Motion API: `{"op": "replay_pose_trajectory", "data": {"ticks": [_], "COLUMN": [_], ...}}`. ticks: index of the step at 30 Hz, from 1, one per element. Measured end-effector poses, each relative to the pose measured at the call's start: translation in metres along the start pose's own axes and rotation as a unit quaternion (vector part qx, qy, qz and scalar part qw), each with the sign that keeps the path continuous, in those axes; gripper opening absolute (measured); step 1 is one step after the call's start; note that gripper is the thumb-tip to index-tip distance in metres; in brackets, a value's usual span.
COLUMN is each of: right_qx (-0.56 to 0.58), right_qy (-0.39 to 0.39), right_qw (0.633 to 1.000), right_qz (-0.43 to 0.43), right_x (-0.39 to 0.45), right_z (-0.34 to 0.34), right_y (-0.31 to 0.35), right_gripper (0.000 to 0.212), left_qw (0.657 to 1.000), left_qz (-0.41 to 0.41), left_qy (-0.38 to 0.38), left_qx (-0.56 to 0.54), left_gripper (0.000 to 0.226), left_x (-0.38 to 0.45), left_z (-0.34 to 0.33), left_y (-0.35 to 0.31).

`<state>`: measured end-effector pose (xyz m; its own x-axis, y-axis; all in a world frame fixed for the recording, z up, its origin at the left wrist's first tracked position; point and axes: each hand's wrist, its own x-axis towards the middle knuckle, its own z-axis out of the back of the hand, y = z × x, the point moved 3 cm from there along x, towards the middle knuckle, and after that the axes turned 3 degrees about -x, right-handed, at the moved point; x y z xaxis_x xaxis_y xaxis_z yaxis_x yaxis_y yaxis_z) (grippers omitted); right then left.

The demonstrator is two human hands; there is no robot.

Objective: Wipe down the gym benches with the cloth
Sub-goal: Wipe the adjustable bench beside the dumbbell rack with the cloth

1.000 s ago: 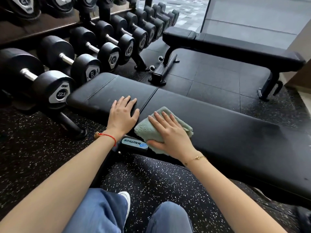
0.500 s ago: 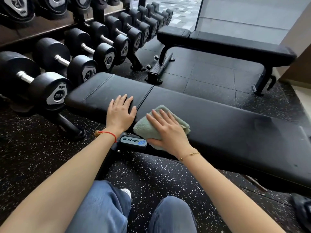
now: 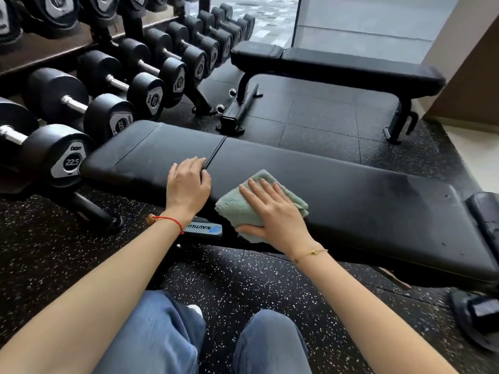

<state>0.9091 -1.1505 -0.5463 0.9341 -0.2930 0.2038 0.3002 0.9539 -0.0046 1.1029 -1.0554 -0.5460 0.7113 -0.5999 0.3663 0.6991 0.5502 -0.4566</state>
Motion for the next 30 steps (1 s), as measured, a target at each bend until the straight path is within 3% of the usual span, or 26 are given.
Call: {"op": "replay_pose_trajectory", "data": {"ticks": [3,6,8,11,15,19,22,26,30], "right_qx": [0.018,0.092,0.118,0.051,0.068,0.124,0.112,0.042,0.052], "right_qy": [-0.029,-0.029,-0.018,-0.007,0.01,-0.009,-0.018,-0.017,0.008], "right_qw": [0.999,0.989,0.977,0.972,0.982,0.989,0.98,0.955,0.977], "right_qz": [0.005,-0.113,-0.179,-0.228,-0.176,-0.085,-0.163,-0.292,-0.206], "right_x": [-0.05,-0.093,-0.085,-0.03,0.012,-0.044,-0.066,-0.012,0.05], "right_z": [0.009,0.021,0.026,0.022,0.007,0.015,0.017,0.012,-0.003], "right_y": [-0.036,-0.101,-0.131,-0.131,-0.078,-0.078,-0.139,-0.172,-0.113], "right_gripper": [0.08,0.077,0.072,0.06,0.057,0.058,0.051,0.054,0.056], "left_qw": [0.998,0.993,0.992,0.992,0.991,0.99,0.989,0.988,0.989], "left_qz": [-0.066,-0.11,-0.116,-0.109,-0.117,-0.121,-0.122,-0.125,-0.126], "left_qy": [0.013,0.039,0.052,0.065,0.065,0.075,0.078,0.086,0.08], "left_qx": [-0.015,-0.008,-0.008,-0.001,-0.002,0.002,0.007,0.026,0.019], "left_gripper": [0.039,0.042,0.044,0.045,0.044,0.044,0.049,0.055,0.054], "left_x": [-0.005,-0.008,-0.01,-0.012,-0.012,-0.013,-0.013,-0.014,-0.013], "left_z": [-0.009,-0.019,-0.023,-0.026,-0.026,-0.026,-0.026,-0.026,-0.025], "left_y": [-0.024,-0.039,-0.044,-0.043,-0.043,-0.042,-0.042,-0.046,-0.044]}}
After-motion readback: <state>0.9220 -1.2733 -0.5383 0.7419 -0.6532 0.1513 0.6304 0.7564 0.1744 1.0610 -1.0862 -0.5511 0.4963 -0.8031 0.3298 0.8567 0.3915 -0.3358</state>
